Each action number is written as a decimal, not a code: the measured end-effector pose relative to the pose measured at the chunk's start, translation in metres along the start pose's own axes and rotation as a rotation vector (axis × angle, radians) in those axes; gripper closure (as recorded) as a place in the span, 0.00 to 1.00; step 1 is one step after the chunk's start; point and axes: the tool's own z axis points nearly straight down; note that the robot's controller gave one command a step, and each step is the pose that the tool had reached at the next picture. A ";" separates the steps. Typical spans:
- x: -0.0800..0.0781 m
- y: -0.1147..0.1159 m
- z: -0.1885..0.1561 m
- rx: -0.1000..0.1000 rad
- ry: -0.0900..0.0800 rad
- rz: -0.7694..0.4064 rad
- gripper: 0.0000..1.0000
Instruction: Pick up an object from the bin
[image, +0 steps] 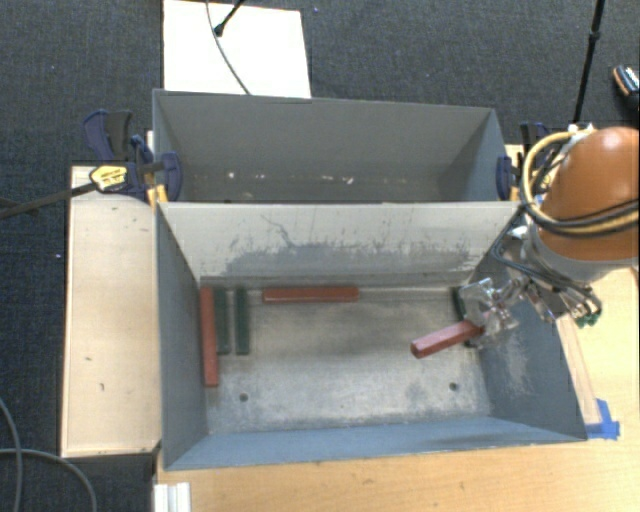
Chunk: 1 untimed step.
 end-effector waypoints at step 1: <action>0.026 -0.019 -0.069 -0.001 0.003 -0.199 1.00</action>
Offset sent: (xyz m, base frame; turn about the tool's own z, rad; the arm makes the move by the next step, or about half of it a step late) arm -0.0192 -0.0263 0.0666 -0.2030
